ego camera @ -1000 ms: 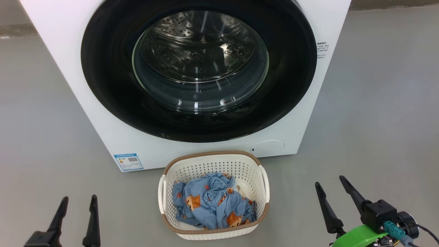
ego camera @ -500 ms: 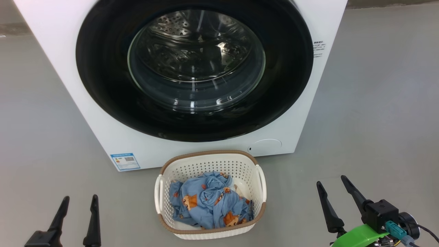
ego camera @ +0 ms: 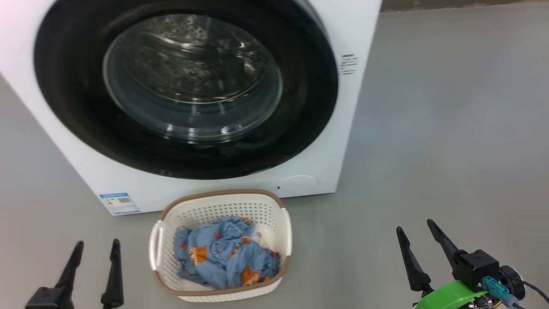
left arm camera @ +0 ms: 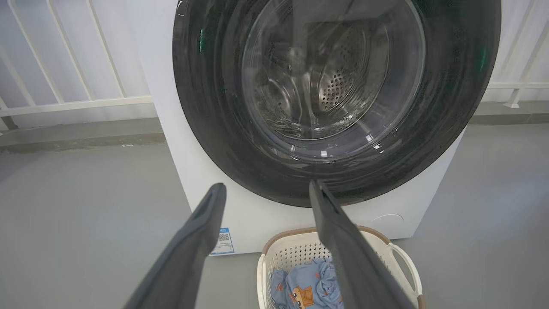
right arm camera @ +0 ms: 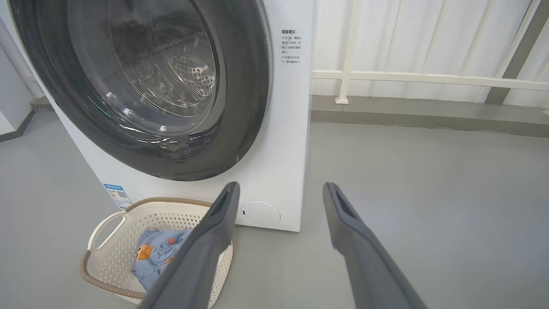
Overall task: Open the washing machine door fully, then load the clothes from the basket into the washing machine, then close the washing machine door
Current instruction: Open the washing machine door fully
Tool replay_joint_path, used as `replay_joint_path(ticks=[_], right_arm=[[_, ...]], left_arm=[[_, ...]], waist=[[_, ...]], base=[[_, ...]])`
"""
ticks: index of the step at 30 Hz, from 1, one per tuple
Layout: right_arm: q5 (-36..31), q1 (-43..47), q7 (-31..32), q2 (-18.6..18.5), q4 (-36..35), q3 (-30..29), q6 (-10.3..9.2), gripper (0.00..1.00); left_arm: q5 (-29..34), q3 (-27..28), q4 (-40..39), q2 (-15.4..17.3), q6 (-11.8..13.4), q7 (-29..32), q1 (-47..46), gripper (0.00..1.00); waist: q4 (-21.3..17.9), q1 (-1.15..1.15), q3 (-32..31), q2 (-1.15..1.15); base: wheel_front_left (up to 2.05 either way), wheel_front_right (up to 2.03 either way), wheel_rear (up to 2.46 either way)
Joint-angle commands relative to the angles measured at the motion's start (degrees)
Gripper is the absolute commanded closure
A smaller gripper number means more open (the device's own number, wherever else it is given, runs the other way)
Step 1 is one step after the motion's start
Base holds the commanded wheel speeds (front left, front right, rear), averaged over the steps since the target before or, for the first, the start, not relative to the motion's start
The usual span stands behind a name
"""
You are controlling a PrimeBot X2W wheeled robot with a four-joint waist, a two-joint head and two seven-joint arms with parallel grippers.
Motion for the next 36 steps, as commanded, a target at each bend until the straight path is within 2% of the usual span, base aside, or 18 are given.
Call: replay_joint_path(ticks=[1, 12, 36], right_arm=[[0.2, -1.7, -0.7, -0.2, -1.4, 1.4, -0.08, 0.00], [0.4, -2.1, -0.7, 0.1, -1.8, 1.0, -0.08, 0.00], [0.0, -1.9, -0.7, 0.4, -2.0, 0.4, -0.08, 0.00]], left_arm=[[0.3, 2.4, -2.0, 1.2, -0.2, -0.5, -1.9, 0.00], [0.6, 3.3, -2.9, 0.5, -0.2, -0.5, -2.1, 0.00], [0.4, 2.6, -2.2, 0.4, -0.2, -0.5, -2.0, 0.00]], waist=[[0.0, 0.00, 0.1, 0.00], [0.0, 0.00, 0.8, 0.00], [0.3, 0.00, 0.3, 0.00]], base=[[1.11, 1.11, -2.22], [0.64, 0.64, -1.27], [0.01, 0.01, -0.02]])
